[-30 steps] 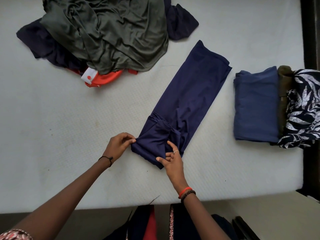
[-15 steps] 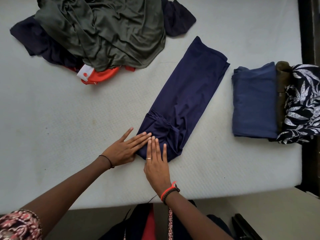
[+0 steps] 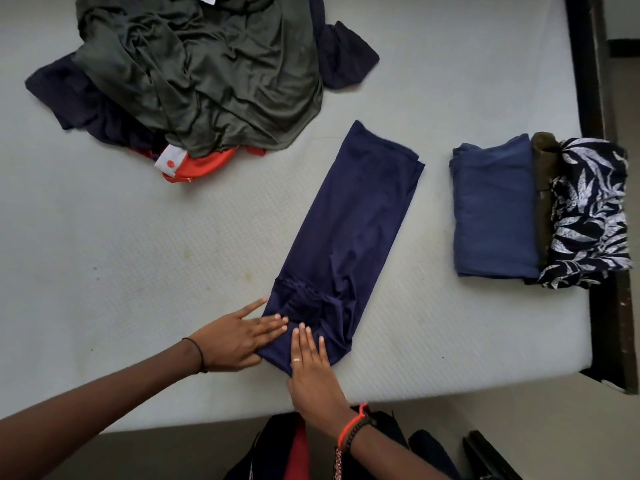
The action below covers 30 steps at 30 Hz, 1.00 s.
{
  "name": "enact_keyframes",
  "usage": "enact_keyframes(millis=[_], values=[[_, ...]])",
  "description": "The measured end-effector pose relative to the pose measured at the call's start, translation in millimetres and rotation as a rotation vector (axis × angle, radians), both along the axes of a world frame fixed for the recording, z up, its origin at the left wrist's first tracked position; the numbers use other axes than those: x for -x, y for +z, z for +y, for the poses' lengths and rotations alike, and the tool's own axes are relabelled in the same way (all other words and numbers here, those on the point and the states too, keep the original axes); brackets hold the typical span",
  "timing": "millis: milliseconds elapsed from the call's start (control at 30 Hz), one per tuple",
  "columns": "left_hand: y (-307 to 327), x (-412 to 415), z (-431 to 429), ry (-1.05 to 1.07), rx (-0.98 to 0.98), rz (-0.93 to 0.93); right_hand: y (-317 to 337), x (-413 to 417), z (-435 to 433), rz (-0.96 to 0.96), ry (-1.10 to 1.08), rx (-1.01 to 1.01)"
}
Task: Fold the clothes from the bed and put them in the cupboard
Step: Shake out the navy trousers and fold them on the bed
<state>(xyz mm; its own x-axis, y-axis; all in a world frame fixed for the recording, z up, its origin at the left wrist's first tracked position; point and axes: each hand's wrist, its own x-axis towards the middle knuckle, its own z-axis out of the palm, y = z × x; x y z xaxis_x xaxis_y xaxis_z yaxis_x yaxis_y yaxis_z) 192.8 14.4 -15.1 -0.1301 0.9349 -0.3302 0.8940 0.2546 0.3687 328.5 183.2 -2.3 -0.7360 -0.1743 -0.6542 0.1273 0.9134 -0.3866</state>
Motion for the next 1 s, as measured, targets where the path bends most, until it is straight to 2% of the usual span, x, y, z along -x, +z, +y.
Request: enact_keyframes(millis=[67, 100, 133, 200, 367, 500, 633, 767, 833, 900, 933, 1000], values=[[16, -9, 0, 0.003, 0.068, -0.095, 21, -6, 7, -0.089, -0.027, 0.094], [23, -11, 2, 0.033, 0.114, -0.18, 33, -7, 13, -0.067, -0.044, 0.138], [28, -12, 4, 0.095, 0.142, -0.291, 43, -4, 17, -0.07, -0.086, 0.214], [37, -6, 11, 0.297, 0.178, -0.533, 58, 5, 32, -0.206, -0.264, 0.379], [33, 25, 34, 0.923, 0.025, -0.898, 48, 46, 78, -0.153, -0.697, 0.501], [15, 54, 63, 1.107, -0.046, -0.994, 14, 87, 121, -0.094, -0.875, 0.526], [-10, 75, 90, 1.206, -0.058, -0.939, -19, 116, 148, -0.068, -0.918, 0.524], [-23, 86, 105, 1.278, -0.047, -0.854, -32, 133, 159, -0.045, -0.872, 0.464], [-23, 84, 107, 1.303, -0.051, -0.802, -27, 131, 153, 0.048, -0.869, 0.376], [-17, 74, 103, 1.288, -0.129, -0.626, -20, 117, 141, 0.287, -0.777, 0.194], [-13, 67, 97, 1.211, -0.203, -0.48, -17, 106, 133, 0.413, -0.673, 0.095], [-7, 52, 82, 0.851, -0.265, -0.172, -13, 81, 116, 0.544, -0.418, -0.031]])
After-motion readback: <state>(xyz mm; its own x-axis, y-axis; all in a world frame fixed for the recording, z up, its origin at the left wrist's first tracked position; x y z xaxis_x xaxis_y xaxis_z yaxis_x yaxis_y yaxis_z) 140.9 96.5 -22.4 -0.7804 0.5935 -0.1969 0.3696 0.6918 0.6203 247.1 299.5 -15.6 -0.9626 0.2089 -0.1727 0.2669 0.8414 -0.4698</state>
